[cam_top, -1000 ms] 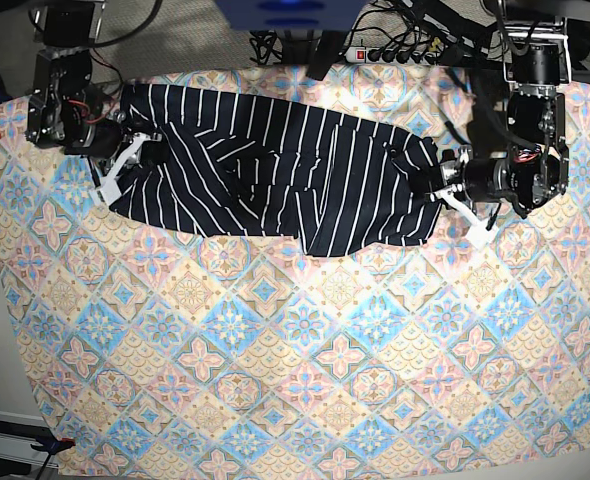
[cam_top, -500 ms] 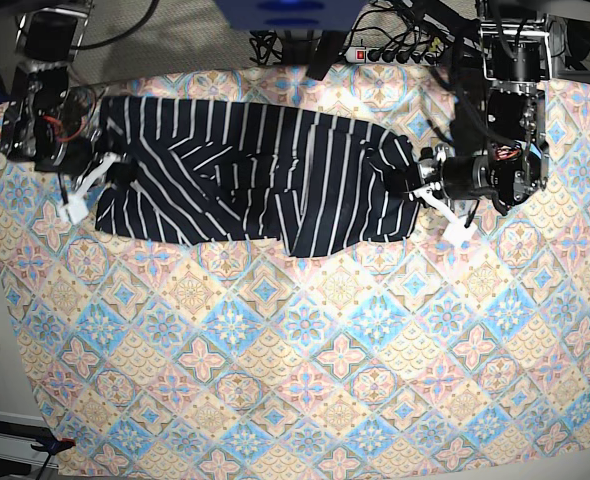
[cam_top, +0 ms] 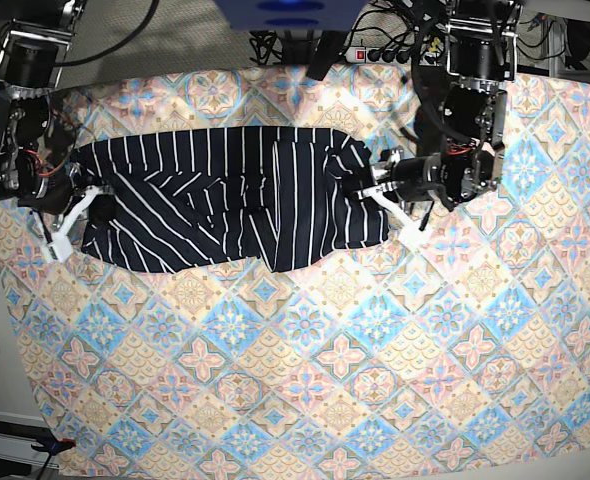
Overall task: Fold the T-shirt properly
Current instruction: 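Drag the shirt with both grippers to spread it flat, then push both grippers inward, bunching the shirt toward its middle, then press the right gripper into the bunched shirt and tuck its loose fabric, then pat the shirt edges with the right gripper to square the bundle, then press the right gripper on the folded shirt to flatten it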
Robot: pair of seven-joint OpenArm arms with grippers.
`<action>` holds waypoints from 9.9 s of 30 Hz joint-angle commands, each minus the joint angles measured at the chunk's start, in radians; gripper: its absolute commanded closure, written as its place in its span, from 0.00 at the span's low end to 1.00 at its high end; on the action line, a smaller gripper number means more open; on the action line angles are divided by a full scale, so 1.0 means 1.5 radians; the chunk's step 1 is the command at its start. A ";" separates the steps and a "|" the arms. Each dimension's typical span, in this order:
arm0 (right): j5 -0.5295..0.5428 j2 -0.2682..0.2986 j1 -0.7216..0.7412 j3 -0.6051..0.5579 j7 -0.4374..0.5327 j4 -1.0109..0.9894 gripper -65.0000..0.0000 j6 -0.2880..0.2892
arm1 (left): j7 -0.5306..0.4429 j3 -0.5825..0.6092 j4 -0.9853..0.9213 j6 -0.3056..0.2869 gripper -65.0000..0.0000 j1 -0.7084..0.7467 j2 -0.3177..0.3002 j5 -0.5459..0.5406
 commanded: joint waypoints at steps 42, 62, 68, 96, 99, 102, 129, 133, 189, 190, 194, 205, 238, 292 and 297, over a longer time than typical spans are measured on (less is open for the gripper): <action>-0.096 -0.224 0.073 -0.420 0.020 0.199 0.98 0.061 | -0.002 0.011 0.008 0.001 0.43 0.038 -0.056 -0.018; -0.375 -0.297 0.133 -0.650 0.036 0.115 0.95 0.059 | 0.002 -0.049 0.011 -0.001 0.43 0.059 -0.085 -0.020; -0.383 -0.295 0.133 -0.646 0.041 0.122 0.69 0.056 | -0.001 -0.049 0.011 -0.001 0.43 0.058 -0.085 -0.020; -0.383 -0.200 0.102 -0.496 0.091 0.135 0.87 0.057 | -0.004 -0.049 0.008 -0.001 0.43 0.057 -0.082 -0.017; -0.383 -0.203 0.106 -0.551 0.123 0.093 0.87 0.057 | -0.004 -0.049 0.008 -0.001 0.43 0.057 -0.082 -0.017; -0.383 -0.220 0.125 -0.604 0.150 0.067 0.87 0.057 | -0.004 -0.049 0.008 -0.001 0.43 0.058 -0.084 -0.017; -0.380 -0.255 0.207 -0.564 0.203 0.095 0.66 0.056 | 0.001 -0.095 0.037 -0.001 0.25 0.060 -0.084 -0.019; -0.380 -0.254 0.206 -0.566 0.203 0.103 0.56 0.056 | 0.002 -0.096 0.038 -0.002 0.00 0.059 -0.085 -0.021; -0.385 -0.373 0.280 -0.585 0.405 -0.153 0.80 0.052 | 0.002 -0.277 0.033 -0.003 0.00 0.116 -0.052 -0.020; -0.385 -0.365 0.279 -0.585 0.394 -0.141 0.77 0.041 | 0.002 -0.277 0.033 -0.003 0.00 0.116 -0.052 -0.020; -0.385 -0.347 0.279 -0.584 0.358 -0.073 0.62 0.014 | 0.002 -0.267 0.033 -0.003 0.00 0.116 -0.052 -0.020; -0.384 -0.309 0.234 -0.495 0.325 0.002 0.51 0.014 | 0.002 -0.249 0.036 -0.003 0.00 0.115 -0.052 -0.021; -0.381 -0.179 -0.043 -0.442 0.198 0.230 0.51 0.014 | 0.002 -0.327 0.037 -0.048 0.00 0.117 -0.067 -0.048; -0.382 -0.221 0.183 -0.682 0.184 0.192 0.80 0.014 | 0.003 -0.319 0.042 -0.050 0.00 0.130 -0.093 -0.050; -0.384 -0.225 0.209 -0.680 0.198 0.098 0.80 0.014 | 0.002 -0.263 0.042 -0.054 0.26 0.134 -0.127 -0.048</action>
